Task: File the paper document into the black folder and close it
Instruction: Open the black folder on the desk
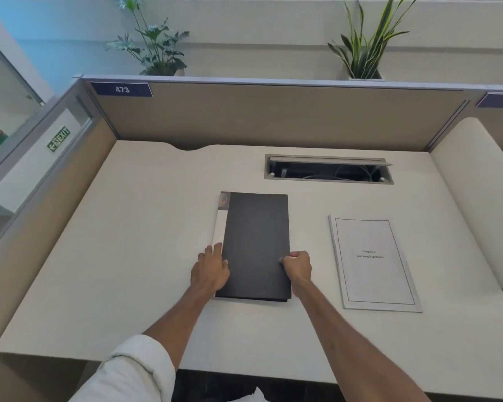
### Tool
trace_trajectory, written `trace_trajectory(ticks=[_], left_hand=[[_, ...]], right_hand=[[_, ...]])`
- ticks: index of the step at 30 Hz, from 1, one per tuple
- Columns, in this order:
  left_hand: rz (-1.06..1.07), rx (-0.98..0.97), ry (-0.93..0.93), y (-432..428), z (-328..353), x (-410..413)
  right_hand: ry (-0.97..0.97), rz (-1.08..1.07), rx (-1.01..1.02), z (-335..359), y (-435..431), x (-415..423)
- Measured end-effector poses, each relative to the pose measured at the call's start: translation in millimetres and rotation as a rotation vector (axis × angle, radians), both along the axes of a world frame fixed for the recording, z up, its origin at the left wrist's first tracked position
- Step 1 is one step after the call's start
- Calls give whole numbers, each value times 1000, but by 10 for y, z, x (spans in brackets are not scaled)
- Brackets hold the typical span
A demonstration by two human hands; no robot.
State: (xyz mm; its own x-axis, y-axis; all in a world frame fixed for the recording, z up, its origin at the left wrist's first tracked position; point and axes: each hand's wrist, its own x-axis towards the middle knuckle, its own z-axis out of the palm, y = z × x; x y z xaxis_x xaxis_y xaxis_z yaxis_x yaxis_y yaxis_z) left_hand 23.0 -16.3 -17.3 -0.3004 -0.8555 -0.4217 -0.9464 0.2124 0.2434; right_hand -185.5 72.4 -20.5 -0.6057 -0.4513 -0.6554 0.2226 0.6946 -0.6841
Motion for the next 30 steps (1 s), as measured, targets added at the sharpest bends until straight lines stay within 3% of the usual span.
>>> trace_trajectory(ticks=[3,7,13,20,25,30], left_hand=[[40,-33,-29,-81,59,-58],[63,-71,111,-213,190,-180],[25,-90,377,-376,543,-346],[56,-105,476,-510,959,-229],[132,-223,512,-805,1166,136],[159,-355,279,-1115,1109,607]], right_hand=[[58,50,-50,6,-26,-10],[149,80,-168,72,-106,-17],[2,-72,-421,305,-234,114],[-121,171,-718,565,-487,545],[101,363,-544,387,-663,867],[497,786,-236,112,-672,1131]])
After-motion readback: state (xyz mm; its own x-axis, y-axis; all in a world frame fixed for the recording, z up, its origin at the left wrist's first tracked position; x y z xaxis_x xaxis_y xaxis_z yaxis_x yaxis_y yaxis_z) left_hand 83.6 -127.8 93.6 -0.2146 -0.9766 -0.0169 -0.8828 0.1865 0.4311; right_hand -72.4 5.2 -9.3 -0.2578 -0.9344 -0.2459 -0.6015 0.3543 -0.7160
